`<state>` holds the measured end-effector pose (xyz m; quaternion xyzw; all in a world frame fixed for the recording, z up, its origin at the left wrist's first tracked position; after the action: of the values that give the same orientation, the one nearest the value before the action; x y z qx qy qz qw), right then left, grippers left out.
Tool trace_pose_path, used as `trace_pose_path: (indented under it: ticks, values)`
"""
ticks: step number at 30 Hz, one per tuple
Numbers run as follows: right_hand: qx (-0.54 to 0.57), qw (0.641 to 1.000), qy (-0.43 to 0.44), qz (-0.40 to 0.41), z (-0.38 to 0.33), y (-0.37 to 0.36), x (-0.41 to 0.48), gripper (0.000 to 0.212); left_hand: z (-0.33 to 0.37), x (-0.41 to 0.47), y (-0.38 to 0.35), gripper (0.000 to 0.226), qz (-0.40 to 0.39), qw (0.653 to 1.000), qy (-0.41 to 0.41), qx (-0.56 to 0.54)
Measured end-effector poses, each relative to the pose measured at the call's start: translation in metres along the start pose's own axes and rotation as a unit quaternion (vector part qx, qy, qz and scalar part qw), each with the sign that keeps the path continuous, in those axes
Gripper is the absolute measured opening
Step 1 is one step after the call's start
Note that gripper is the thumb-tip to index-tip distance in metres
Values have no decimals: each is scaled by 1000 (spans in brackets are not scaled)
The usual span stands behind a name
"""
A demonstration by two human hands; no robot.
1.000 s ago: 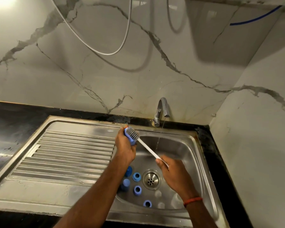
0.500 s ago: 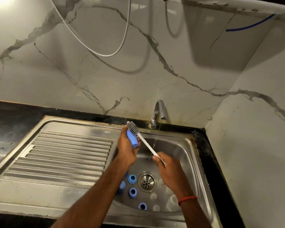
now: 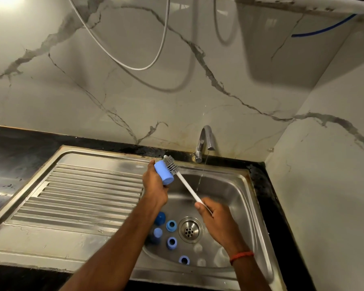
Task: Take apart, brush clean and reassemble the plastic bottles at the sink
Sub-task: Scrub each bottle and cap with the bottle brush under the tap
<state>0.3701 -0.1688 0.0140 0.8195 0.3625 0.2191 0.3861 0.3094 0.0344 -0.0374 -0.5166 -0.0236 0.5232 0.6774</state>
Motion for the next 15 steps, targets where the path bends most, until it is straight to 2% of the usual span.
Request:
trace_pose_path:
  ticks: [3,5,8,13,15]
  values:
    - [23,999,2,-35,18,-7,-11,29,6,11,5,53,-28,999,29,-31]
    - [18,999,-7,-25,27,-4,-10,29,2,4,8,58,-20,999,40,-21]
    - [-13,1000,2,14,16,5,-1,31,-2,-11,2,64,-13,999,5,33]
    - [10,1000,1,14,10,4,-2,30,22,-22,-22,90,-78,995,-45,50]
    - [23,1000,-1,5,16,3,-4,29,23,-19,-18,86,-70,996,-41,39]
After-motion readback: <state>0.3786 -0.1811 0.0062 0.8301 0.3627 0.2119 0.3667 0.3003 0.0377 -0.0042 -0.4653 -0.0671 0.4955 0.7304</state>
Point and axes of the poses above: each hand's wrist, its own x-axis towards the middle knuckle, its own y-axis out of the back of the hand, z = x × y, the point moved 8 cm from there along x, towards the middle knuckle, and after that the axes turned 14 degrees about -x, right-handed, at the moved point
